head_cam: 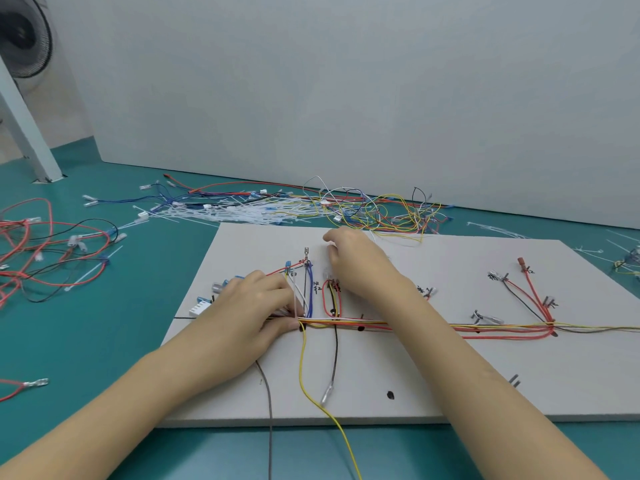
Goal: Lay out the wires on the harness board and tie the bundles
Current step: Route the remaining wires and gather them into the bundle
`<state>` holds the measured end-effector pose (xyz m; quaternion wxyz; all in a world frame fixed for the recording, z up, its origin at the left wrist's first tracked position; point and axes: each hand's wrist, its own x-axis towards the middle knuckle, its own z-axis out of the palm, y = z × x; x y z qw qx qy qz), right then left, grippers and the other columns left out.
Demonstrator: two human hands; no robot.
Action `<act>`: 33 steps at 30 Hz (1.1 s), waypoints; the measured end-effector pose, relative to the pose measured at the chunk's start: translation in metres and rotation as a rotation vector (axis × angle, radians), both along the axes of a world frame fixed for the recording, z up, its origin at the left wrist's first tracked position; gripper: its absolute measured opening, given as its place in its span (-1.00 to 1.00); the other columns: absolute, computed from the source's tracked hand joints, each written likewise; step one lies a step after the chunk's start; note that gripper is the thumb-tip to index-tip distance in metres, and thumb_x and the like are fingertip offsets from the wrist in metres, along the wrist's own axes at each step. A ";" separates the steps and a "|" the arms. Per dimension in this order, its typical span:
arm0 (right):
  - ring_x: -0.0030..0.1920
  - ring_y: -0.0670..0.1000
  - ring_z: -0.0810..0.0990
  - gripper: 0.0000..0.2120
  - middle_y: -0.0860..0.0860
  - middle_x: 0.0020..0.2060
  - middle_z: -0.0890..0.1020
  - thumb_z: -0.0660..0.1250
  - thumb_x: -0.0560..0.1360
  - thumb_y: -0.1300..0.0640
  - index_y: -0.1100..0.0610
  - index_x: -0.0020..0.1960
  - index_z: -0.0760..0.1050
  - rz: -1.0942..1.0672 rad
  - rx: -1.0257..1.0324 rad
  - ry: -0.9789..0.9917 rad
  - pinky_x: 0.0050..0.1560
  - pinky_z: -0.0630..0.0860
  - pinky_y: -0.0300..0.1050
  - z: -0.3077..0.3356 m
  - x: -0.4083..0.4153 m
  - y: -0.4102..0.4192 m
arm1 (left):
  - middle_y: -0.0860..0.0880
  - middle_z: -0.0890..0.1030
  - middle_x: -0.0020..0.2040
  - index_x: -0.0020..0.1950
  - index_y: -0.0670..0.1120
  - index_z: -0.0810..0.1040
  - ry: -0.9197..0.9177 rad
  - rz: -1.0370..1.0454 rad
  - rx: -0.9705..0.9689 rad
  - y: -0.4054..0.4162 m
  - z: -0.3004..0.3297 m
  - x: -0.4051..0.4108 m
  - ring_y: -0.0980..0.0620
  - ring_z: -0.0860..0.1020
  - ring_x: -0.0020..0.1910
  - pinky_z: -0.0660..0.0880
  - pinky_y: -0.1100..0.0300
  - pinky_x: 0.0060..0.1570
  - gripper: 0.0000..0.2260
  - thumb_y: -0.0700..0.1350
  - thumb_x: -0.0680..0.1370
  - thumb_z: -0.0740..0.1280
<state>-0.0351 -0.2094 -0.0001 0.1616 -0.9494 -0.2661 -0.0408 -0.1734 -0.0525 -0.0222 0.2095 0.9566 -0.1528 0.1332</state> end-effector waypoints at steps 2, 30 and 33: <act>0.20 0.21 0.47 -0.78 0.16 0.16 0.52 0.07 0.57 0.30 0.24 0.08 0.46 -0.013 -0.030 0.047 0.12 0.48 0.10 -0.001 0.005 -0.001 | 0.26 0.45 -0.05 0.00 0.14 0.54 -0.009 0.008 0.035 -0.002 -0.001 -0.001 0.19 0.34 -0.01 0.25 0.18 -0.01 -0.96 0.00 0.58 0.31; 0.18 0.19 0.45 -0.71 0.13 0.06 0.60 0.18 0.53 0.28 0.11 0.10 0.63 -0.104 -0.030 -0.024 -0.12 0.35 -0.10 -0.009 0.028 0.009 | 0.21 0.54 -0.16 -0.20 0.09 0.67 -0.022 0.082 -0.176 -0.008 -0.002 0.001 0.12 0.42 -0.06 0.39 0.01 0.01 -0.89 0.04 0.51 0.41; 0.25 0.17 0.47 -0.70 0.16 0.17 0.59 0.20 0.55 0.26 0.14 0.22 0.57 -0.121 0.116 0.067 0.09 0.47 -0.04 -0.009 0.032 0.005 | 0.24 0.50 -0.14 -0.14 0.11 0.66 -0.019 0.093 -0.158 -0.011 -0.004 0.000 0.10 0.41 -0.05 0.39 -0.02 0.04 -0.92 0.04 0.52 0.39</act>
